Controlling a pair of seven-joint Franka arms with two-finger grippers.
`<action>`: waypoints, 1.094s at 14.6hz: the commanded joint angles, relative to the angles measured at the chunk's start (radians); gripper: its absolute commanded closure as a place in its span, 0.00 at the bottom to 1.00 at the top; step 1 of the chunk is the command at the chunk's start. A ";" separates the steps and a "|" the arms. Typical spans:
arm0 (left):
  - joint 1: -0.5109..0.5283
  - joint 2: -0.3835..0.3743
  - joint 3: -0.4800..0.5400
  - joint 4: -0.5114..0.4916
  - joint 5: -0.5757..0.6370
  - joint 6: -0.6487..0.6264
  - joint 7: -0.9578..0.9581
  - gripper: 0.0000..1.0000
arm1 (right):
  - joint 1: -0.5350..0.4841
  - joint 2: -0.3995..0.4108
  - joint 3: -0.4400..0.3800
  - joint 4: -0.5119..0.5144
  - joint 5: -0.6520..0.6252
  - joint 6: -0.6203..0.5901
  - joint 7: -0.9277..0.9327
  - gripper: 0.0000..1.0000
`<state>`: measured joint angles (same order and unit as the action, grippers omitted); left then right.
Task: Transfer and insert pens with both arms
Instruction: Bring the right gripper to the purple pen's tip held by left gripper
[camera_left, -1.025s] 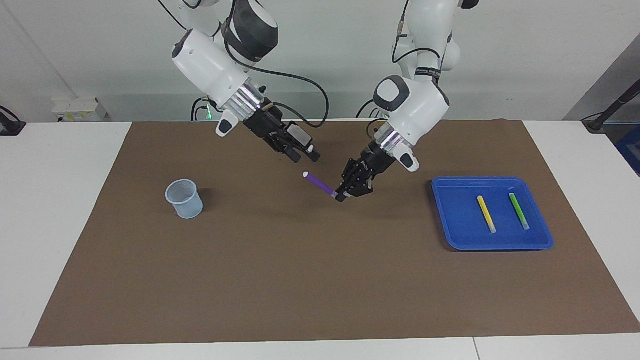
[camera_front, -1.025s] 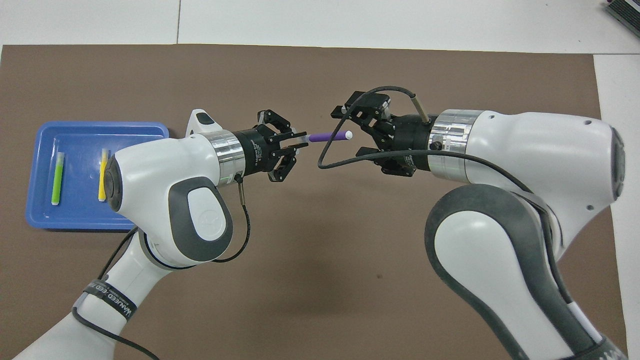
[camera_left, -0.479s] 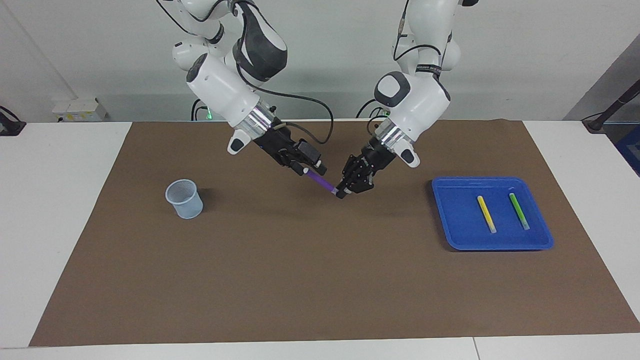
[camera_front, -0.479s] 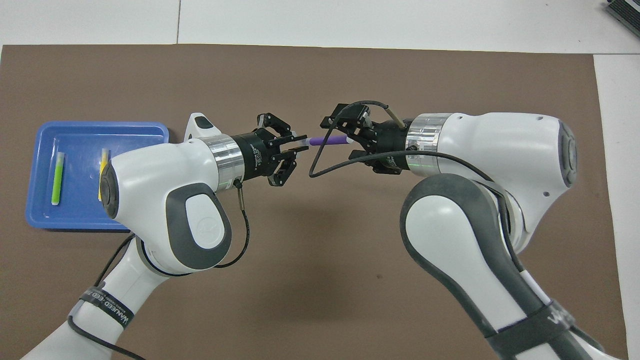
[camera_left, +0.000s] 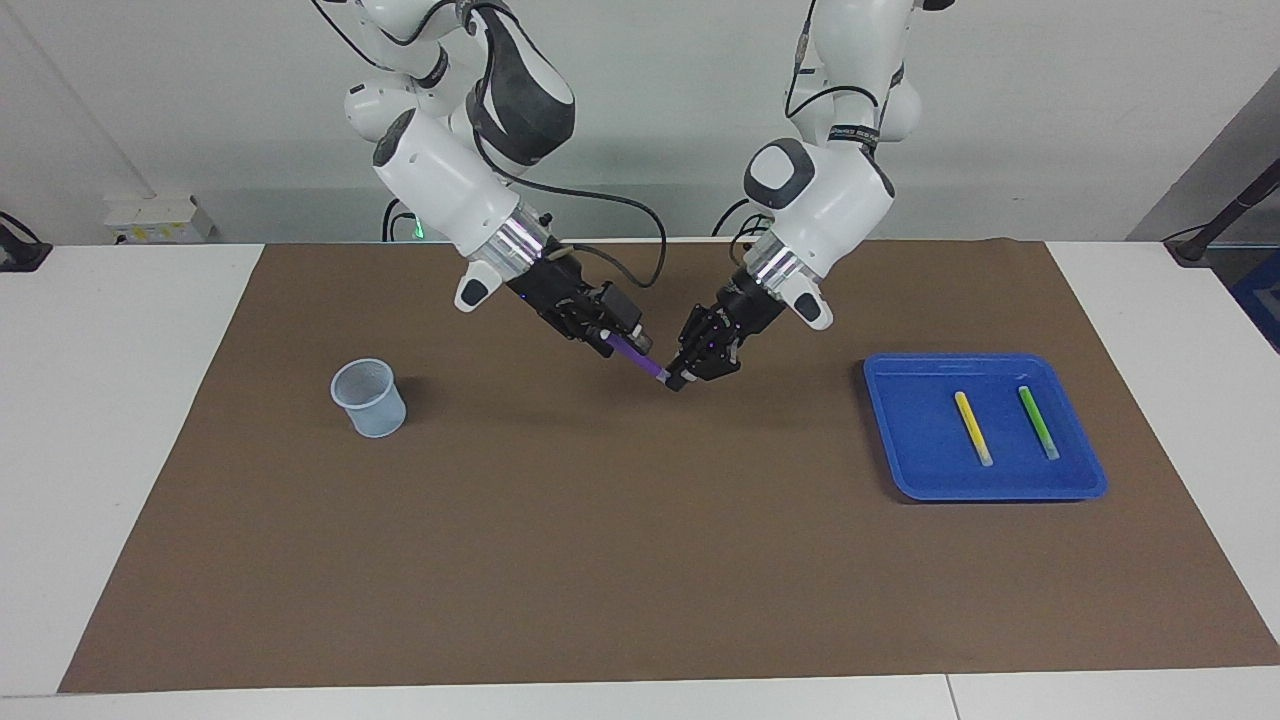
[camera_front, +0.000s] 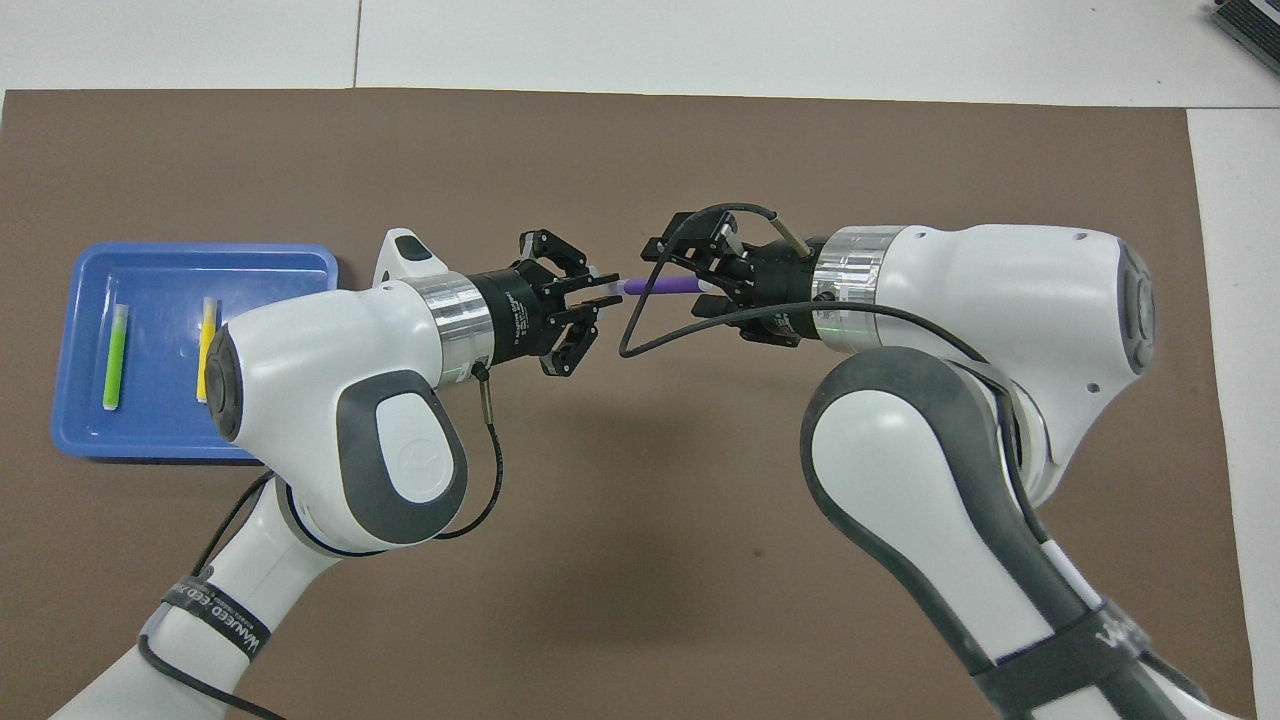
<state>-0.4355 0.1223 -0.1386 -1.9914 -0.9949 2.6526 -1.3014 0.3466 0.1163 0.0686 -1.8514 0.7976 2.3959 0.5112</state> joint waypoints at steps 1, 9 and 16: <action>-0.020 -0.046 0.013 -0.047 -0.016 0.015 -0.012 1.00 | -0.008 0.008 0.005 0.009 0.017 0.012 -0.026 0.33; -0.032 -0.050 0.013 -0.056 -0.016 0.016 -0.012 1.00 | -0.008 0.008 0.005 0.009 0.025 0.009 -0.023 0.46; -0.032 -0.052 0.013 -0.061 -0.016 0.018 -0.012 1.00 | -0.009 0.008 0.007 0.008 0.026 0.000 -0.025 1.00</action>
<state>-0.4492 0.1037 -0.1346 -2.0106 -0.9953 2.6563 -1.3056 0.3456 0.1181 0.0673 -1.8533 0.7976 2.3960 0.5111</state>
